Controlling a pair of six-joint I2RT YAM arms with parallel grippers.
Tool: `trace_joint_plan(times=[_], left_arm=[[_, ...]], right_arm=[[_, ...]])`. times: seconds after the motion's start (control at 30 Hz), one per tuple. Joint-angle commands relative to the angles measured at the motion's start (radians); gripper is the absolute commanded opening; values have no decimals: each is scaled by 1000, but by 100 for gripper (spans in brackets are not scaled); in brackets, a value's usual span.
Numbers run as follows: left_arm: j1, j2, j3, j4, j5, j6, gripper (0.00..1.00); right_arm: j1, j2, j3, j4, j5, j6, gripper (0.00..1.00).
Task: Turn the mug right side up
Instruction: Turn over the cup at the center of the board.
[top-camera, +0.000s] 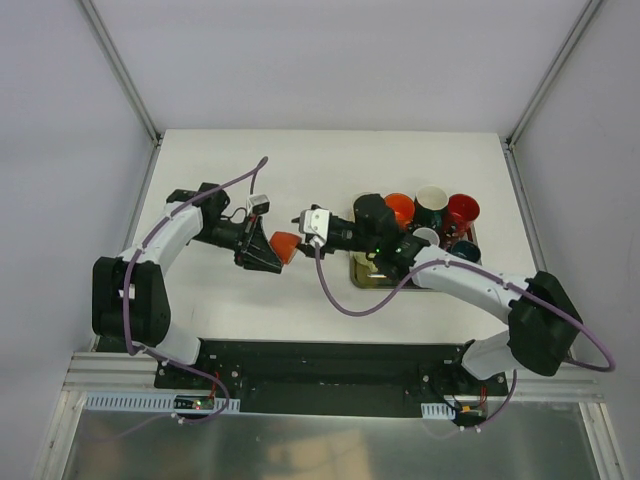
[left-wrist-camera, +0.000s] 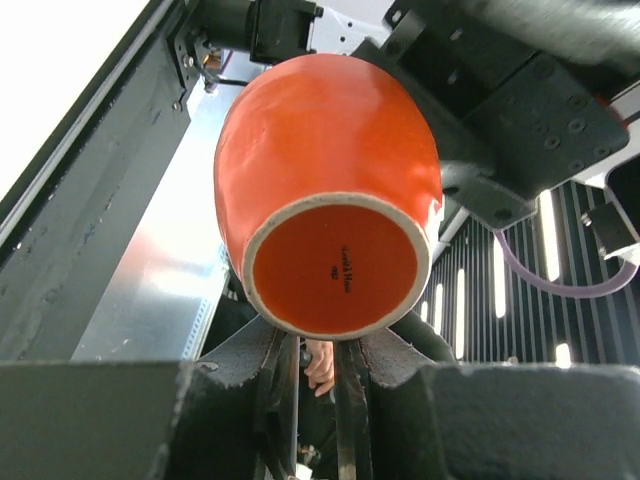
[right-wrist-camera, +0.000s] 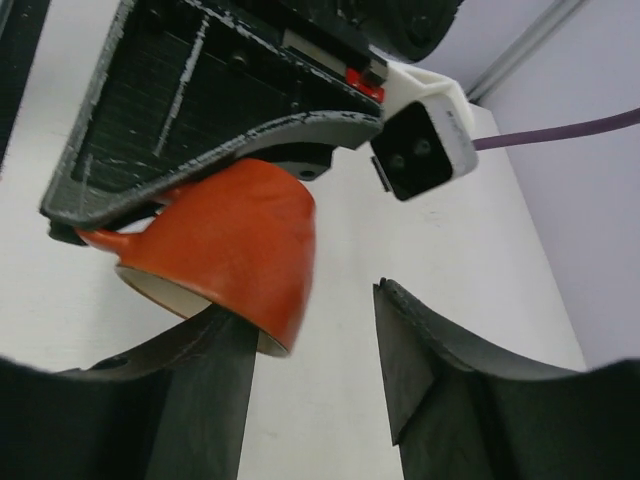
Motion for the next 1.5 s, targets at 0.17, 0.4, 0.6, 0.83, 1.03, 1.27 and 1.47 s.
trace_joint_plan(times=[0.17, 0.4, 0.6, 0.83, 1.03, 1.27, 1.47], left_arm=[[-1, -39, 0, 55, 212, -72, 37], [95, -121, 16, 50, -137, -27, 73], [192, -300, 2, 139, -517, -71, 77], [208, -540, -80, 272, -968, -205, 92], [218, -615, -112, 272, -1032, -179, 99], [238, -709, -116, 268, -1101, -148, 99], [261, -735, -123, 263, -1083, -154, 99]], right_arm=[[75, 54, 44, 125, 24, 82, 4], [79, -3, 47, -116, 171, 102, 0], [79, -20, 139, -646, 208, 97, 0], [81, 78, 237, -974, 246, 146, 0], [81, 236, 358, -1162, 297, 226, 0], [82, 379, 421, -1213, 350, 284, 0], [82, 442, 438, -1206, 366, 288, 0]])
